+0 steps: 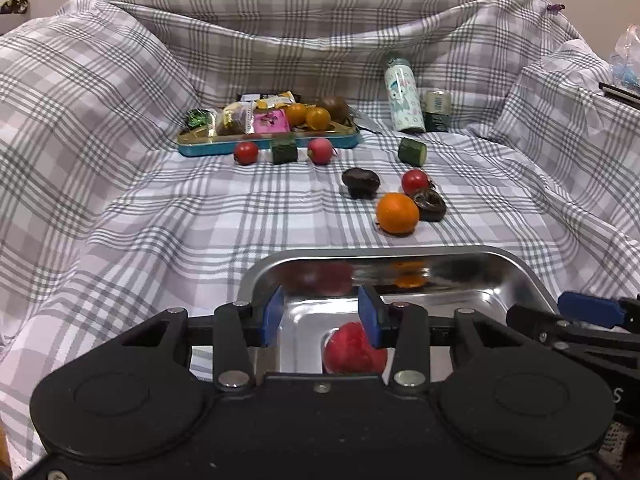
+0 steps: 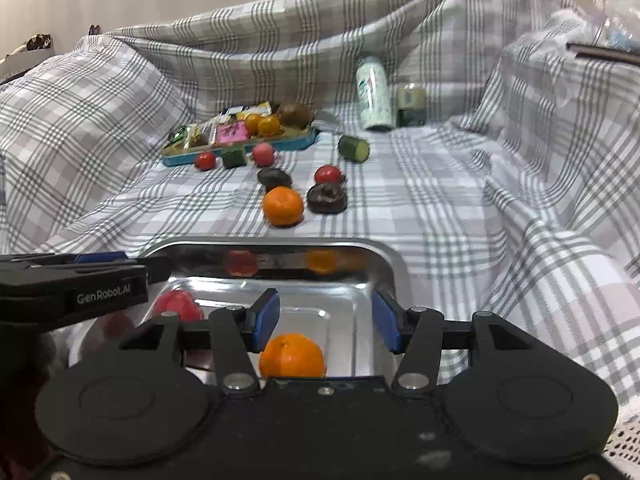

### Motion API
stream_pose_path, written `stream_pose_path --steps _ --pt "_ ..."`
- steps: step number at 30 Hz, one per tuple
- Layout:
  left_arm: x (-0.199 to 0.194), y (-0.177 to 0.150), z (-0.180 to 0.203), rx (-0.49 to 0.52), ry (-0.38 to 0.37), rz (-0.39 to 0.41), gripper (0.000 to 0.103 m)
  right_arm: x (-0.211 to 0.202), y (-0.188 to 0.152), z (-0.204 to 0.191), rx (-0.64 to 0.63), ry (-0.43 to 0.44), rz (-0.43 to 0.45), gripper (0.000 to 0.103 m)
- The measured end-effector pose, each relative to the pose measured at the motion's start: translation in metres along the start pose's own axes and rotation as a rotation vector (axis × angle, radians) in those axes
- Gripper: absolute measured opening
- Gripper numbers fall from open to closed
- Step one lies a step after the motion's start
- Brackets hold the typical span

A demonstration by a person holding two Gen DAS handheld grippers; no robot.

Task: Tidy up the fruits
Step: 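Lower the radish and orange into the tray and open both tools, then grasp the dark plum with the right tool while the left tool grasps an orange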

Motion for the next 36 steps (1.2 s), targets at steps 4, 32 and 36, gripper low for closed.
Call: stream_pose_path --steps 4,32,36 --pt "0.002 0.000 -0.001 -0.007 -0.003 -0.012 0.049 0.005 -0.001 0.003 0.037 0.019 -0.042 0.055" --pt "0.053 0.066 -0.003 0.044 0.017 -0.041 0.049 0.117 0.091 0.025 -0.044 0.018 -0.082 0.052" --pt "0.063 0.071 -0.007 0.089 0.030 -0.035 0.049 0.133 0.094 0.022 -0.048 0.037 -0.104 0.052"
Point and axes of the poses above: each gripper's, at about its wrist camera, not at the fingertips, and x roughly the way its jaws point, z to its right, y to its top, the point moved 10 cm from there along x, roughly the way its jaws point, and after that the axes turned 3 degrees about z, right-handed, at the moved point
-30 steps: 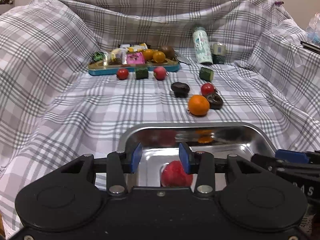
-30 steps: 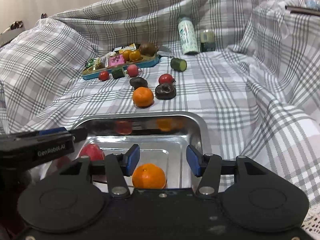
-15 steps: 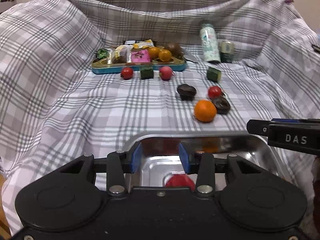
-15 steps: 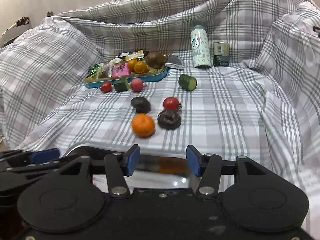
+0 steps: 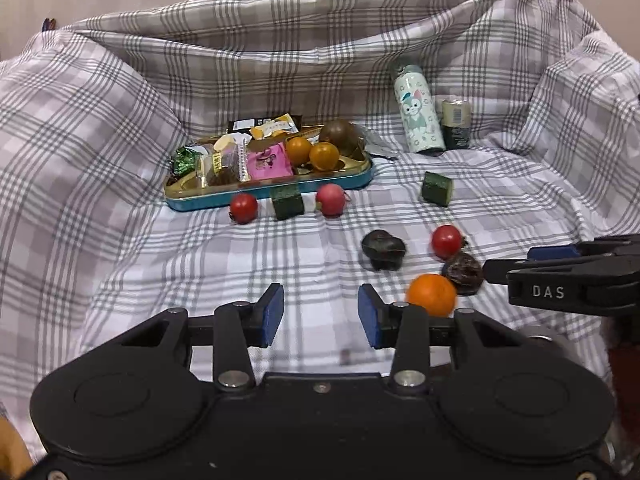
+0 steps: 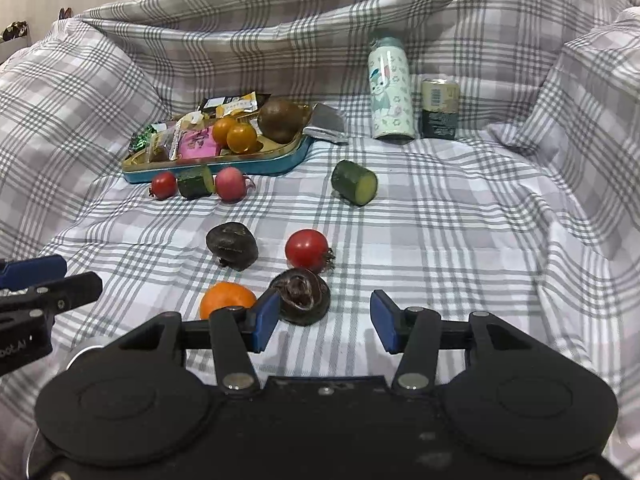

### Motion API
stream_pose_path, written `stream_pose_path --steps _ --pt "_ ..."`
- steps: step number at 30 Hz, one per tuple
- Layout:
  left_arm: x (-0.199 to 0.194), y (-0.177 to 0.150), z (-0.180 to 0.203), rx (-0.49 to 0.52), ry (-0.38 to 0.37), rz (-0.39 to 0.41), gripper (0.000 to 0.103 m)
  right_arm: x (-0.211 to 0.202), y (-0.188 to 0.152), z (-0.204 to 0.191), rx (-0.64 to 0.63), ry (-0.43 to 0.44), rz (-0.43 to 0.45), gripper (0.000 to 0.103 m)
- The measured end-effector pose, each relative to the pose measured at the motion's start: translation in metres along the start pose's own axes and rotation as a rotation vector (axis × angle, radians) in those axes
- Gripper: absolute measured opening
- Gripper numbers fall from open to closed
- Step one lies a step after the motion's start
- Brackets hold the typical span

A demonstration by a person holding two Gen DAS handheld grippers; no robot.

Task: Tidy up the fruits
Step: 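Grasp the dark plum with the right tool while the left tool grasps an orange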

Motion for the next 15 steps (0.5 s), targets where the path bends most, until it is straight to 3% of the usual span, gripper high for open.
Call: stream_pose_path --steps 10,15 --pt "0.030 -0.027 -0.027 -0.132 -0.040 -0.115 0.049 0.033 -0.001 -0.014 -0.045 0.021 -0.054 0.052" --pt "0.028 -0.026 -0.022 -0.116 -0.070 -0.101 0.049 0.047 -0.007 -0.015 -0.044 0.023 -0.091 0.051"
Point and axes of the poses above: each gripper's, at about its wrist camera, not at the fingertips, and x roughly the way its jaws point, z to its right, y to its top, the point moved 10 cm from there along x, roughly the way its jaws point, and after that the axes turned 3 degrees about z, right-handed, at the moved point
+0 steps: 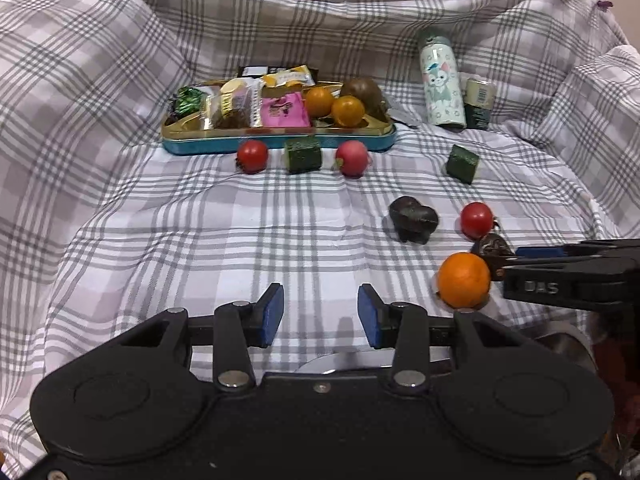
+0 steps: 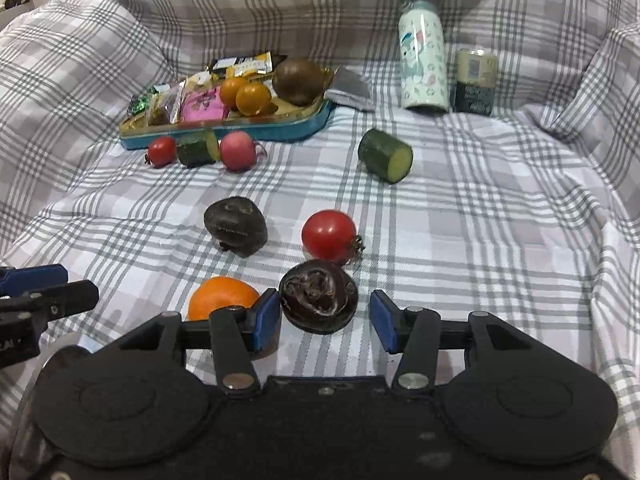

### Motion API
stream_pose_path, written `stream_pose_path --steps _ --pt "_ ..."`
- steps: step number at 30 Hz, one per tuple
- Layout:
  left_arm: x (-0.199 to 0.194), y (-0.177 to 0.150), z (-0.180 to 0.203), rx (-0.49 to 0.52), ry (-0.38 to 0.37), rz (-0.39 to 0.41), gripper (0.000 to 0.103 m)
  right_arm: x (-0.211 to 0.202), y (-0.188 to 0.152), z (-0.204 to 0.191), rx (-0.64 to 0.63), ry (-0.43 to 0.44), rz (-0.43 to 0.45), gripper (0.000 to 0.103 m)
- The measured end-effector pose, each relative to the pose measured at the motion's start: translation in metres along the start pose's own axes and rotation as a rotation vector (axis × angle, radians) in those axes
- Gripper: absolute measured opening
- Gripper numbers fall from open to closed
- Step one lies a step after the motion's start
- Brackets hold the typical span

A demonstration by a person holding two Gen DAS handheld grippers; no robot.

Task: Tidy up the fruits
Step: 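Grasp the dark plum with the right tool while the left tool grasps an orange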

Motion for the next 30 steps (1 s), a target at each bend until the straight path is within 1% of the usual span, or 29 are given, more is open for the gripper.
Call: stream_pose_path --steps 3,5,8,14,18,21,26,30 --pt "0.002 -0.001 0.004 0.025 -0.003 0.000 0.049 0.003 0.001 -0.001 -0.009 -0.012 0.012 0.050" --pt "0.002 -0.001 0.008 0.043 -0.006 0.000 0.049 0.002 0.001 -0.001 -0.008 -0.010 0.016 0.046" --pt "0.000 -0.001 0.013 0.064 -0.015 0.003 0.049 0.001 0.001 0.003 -0.004 -0.019 0.022 0.046" --pt "-0.003 0.001 0.026 0.087 -0.032 0.003 0.049 -0.001 0.000 0.023 0.048 -0.069 0.021 0.046" --pt "-0.001 -0.001 0.042 0.083 -0.056 -0.013 0.049 -0.001 0.001 0.041 0.087 -0.123 0.020 0.046" --pt "0.000 -0.002 0.056 0.104 -0.064 -0.016 0.049 -0.001 0.000 0.052 0.108 -0.158 0.020 0.046" --pt "0.000 0.001 0.083 0.150 -0.091 -0.002 0.049 -0.002 0.000 0.058 0.125 -0.164 0.017 0.046" --pt "0.005 0.004 0.097 0.176 -0.085 0.006 0.049 -0.002 0.000 0.064 0.153 -0.152 0.009 0.046"
Point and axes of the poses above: each gripper's, at about its wrist camera, not at the fingertips, and x roughly the way its jaws point, z to its right, y to its top, the point moved 10 cm from there along x, roughly the way its jaws point, and after that the axes turned 3 degrees about z, right-handed, at the moved point
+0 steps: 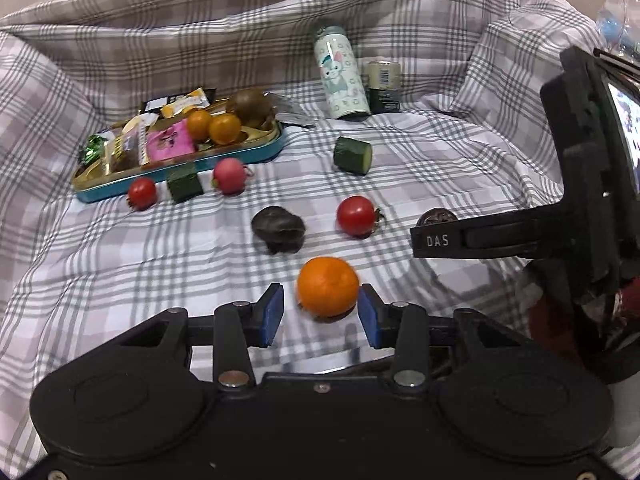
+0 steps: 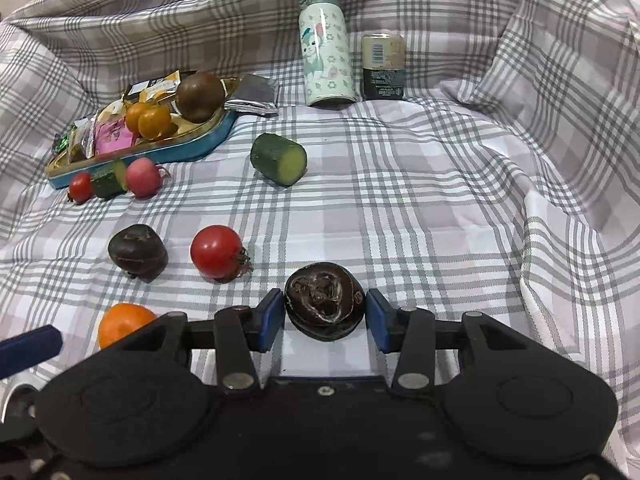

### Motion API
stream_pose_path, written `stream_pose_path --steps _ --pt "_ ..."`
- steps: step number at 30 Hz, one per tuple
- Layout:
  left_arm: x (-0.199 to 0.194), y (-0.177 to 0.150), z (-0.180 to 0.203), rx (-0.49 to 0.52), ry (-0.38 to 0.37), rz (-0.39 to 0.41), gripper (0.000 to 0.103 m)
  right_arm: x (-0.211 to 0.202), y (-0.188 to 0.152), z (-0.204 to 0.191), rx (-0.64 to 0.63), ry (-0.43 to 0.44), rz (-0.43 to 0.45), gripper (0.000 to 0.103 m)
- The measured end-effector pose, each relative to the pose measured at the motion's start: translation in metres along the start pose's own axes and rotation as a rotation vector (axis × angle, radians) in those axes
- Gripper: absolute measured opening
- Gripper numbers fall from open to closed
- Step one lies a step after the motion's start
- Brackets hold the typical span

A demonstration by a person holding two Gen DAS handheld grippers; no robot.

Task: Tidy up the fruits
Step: 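Grasp the dark plum with the right tool while the left tool grasps an orange, then carry the plum and orange over the steel tray with both tools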

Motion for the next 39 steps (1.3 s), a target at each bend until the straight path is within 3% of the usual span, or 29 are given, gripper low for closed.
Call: stream_pose_path --steps 9,13,25,32,39 --pt "0.022 -0.002 0.002 -0.004 0.050 -0.036 0.050 0.002 0.002 0.001 0.019 0.017 -0.014 0.046" --pt "0.027 -0.001 0.005 -0.001 0.051 -0.037 0.054 0.004 0.004 0.002 0.041 0.025 -0.020 0.046" --pt "0.041 0.000 0.003 -0.027 0.054 -0.046 0.051 0.006 0.005 0.001 0.029 0.018 -0.008 0.046" --pt "0.018 0.004 -0.011 -0.063 0.054 -0.004 0.050 0.001 0.004 -0.003 0.007 0.030 0.016 0.046" --pt "-0.022 -0.008 -0.041 -0.111 0.090 0.025 0.050 -0.022 0.006 -0.020 -0.075 0.067 0.123 0.046"
Point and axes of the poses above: each gripper's, at about its wrist camera, not at the fingertips, and x roughly the way its jaws point, z to its right, y to its top, the point moved 10 cm from there along x, roughly the way its jaws point, and after that the axes turned 3 degrees about z, right-handed, at the moved point
